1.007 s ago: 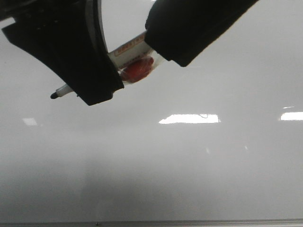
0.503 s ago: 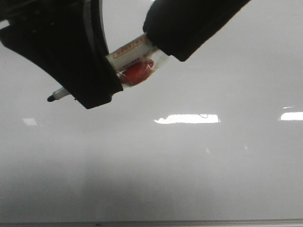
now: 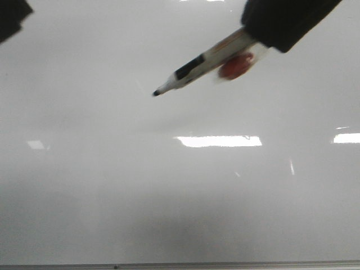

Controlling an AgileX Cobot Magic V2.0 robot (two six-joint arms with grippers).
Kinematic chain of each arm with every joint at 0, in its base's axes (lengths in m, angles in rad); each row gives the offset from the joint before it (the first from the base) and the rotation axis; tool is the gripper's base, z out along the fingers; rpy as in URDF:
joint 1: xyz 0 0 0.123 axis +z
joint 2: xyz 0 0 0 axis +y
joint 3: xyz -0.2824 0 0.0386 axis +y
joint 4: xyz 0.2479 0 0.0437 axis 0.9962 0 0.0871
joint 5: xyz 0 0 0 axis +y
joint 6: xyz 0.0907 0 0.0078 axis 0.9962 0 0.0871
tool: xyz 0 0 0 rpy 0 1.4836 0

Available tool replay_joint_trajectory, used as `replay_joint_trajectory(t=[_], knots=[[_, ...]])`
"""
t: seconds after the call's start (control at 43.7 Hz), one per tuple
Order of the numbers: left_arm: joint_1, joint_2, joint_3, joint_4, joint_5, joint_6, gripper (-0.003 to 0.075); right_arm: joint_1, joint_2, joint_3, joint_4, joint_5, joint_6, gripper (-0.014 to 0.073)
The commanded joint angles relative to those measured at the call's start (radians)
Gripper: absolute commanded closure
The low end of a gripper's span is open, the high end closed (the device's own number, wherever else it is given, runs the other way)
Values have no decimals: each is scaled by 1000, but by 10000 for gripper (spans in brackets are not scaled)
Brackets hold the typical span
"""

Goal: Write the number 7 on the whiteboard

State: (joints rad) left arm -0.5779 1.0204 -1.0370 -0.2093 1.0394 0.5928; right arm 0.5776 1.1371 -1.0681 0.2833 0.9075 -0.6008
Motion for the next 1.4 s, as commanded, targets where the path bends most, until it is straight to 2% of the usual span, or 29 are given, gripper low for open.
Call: replay_joint_trajectory(t=[0.0, 0.069, 0.137, 0.229, 0.389, 0.801, 1.19, 1.373], knots=[[82, -114, 29, -45, -81, -29, 311, -86, -65, -16, -29, -48, 187, 658], [143, -176, 72, -47, -115, -50, 311, -151, -92, 38, -24, -97, 265, 658], [196, -231, 108, -61, -152, -57, 311, -188, -111, 105, 31, -186, 279, 660], [237, -284, 138, -66, -176, -57, 311, -182, -108, 128, 90, -270, 272, 660], [245, -292, 142, -66, -181, -57, 313, -163, -69, 97, 161, -415, 244, 660], [245, -292, 142, -66, -198, -57, 312, -163, 159, -92, 163, -433, 244, 660], [245, -292, 142, -66, -198, -57, 313, -163, 278, -103, 163, -543, 245, 660], [245, -292, 142, -66, -199, -57, 313, -191, 294, -103, 156, -533, 245, 659]])
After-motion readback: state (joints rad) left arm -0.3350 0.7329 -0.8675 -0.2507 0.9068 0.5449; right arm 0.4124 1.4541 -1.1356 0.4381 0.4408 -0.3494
